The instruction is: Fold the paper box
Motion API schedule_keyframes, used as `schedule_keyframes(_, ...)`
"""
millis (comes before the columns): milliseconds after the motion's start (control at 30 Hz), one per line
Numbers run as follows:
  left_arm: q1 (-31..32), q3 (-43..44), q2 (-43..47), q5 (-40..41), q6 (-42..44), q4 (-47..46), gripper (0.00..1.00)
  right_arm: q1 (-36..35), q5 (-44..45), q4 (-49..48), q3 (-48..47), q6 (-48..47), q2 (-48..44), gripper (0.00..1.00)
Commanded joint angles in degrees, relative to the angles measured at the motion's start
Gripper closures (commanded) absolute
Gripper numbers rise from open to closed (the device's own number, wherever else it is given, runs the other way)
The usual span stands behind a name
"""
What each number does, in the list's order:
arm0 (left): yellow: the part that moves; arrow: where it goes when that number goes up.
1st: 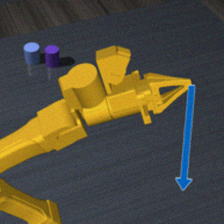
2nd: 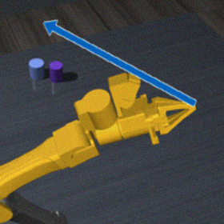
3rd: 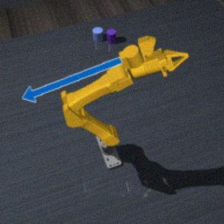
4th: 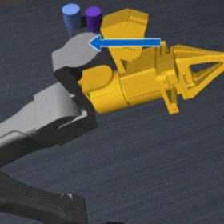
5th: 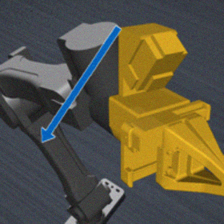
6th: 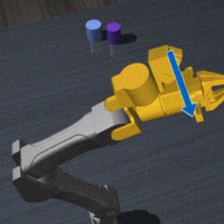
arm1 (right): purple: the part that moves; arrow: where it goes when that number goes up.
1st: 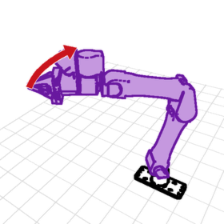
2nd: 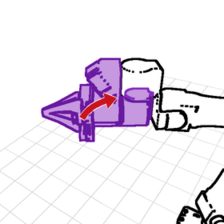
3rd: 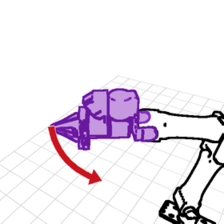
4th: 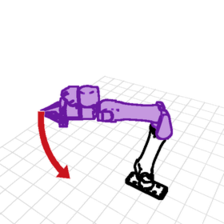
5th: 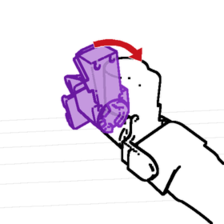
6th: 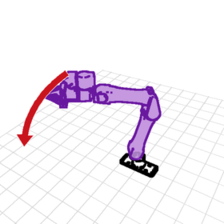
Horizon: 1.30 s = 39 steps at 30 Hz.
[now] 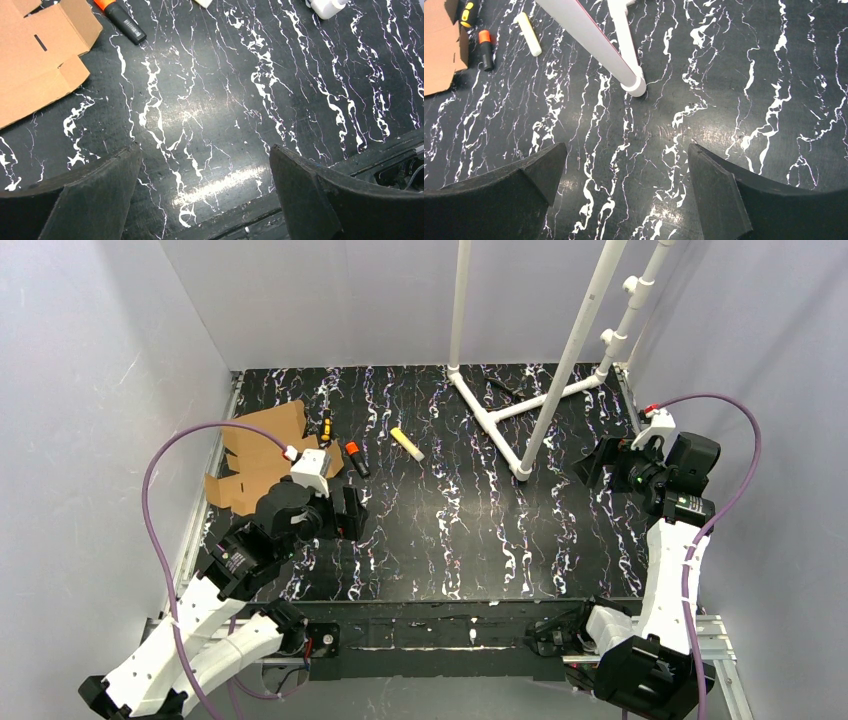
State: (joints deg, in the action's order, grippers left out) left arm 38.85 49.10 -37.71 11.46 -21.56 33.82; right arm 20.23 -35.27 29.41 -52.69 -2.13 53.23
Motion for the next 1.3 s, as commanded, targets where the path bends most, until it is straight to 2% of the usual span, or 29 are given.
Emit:
schedule_keyframes(0,0.14,-1.14,0.36,1.81,2.53,-2.16,0.01,0.12,-3.11,-2.33,0.26,-0.85,-0.08,0.00)
schedule_keyframes(167,0.11,-2.30,-0.22,3.55,3.97,-4.62,0.01,0.07,-4.85,-3.08,1.03,-2.27,0.30,0.00)
schedule_keyframes(267,-1.29,-2.86,-3.21,4.77,3.84,-6.63,0.01,0.01,-11.46,-3.38,2.98,-7.62,0.96,0.00)
schedule_keyframes(333,-5.39,-2.53,-7.16,1.06,3.15,-7.89,0.01,-0.52,-21.70,-1.53,4.58,-18.59,1.38,0.00)
schedule_keyframes(367,-10.18,-2.00,-9.26,-2.42,2.16,-8.32,0.01,-1.11,-24.62,1.87,4.64,-25.16,1.69,0.00)
schedule_keyframes(433,-17.44,-0.75,-13.92,-8.94,-0.20,-9.30,0.01,-2.35,-26.87,5.98,4.52,-32.51,2.38,0.00)
schedule_keyframes(500,-20.82,1.75,-19.17,-10.16,-1.32,-9.11,0.01,-2.85,-27.65,7.80,4.81,-35.52,2.96,0.00)
schedule_keyframes(600,-21.38,8.03,-27.80,-7.38,-1.47,-7.39,0.01,-3.07,-28.84,6.92,7.25,-37.50,3.61,0.00)
schedule_keyframes(833,-21.61,20.19,-47.14,2.55,-1.87,-8.87,0.18,-4.39,-25.51,7.07,7.38,-37.74,4.86,0.00)
schedule_keyframes(900,-21.73,24.25,-52.53,5.74,-2.81,-8.14,0.19,-4.87,-24.84,7.10,7.26,-37.64,5.07,0.00)
schedule_keyframes(967,-21.68,28.73,-58.34,10.24,-2.44,-6.48,0.26,-5.26,-24.45,7.09,7.08,-37.38,5.36,0.00)
schedule_keyframes(1033,-21.73,33.25,-63.60,14.72,-3.33,-3.69,0.27,-5.56,-24.01,7.23,7.07,-37.38,5.47,0.00)
schedule_keyframes(1267,-21.85,39.55,-74.72,19.42,-2.33,-4.57,0.35,-6.15,-24.61,7.54,6.90,-37.39,6.61,0.00)
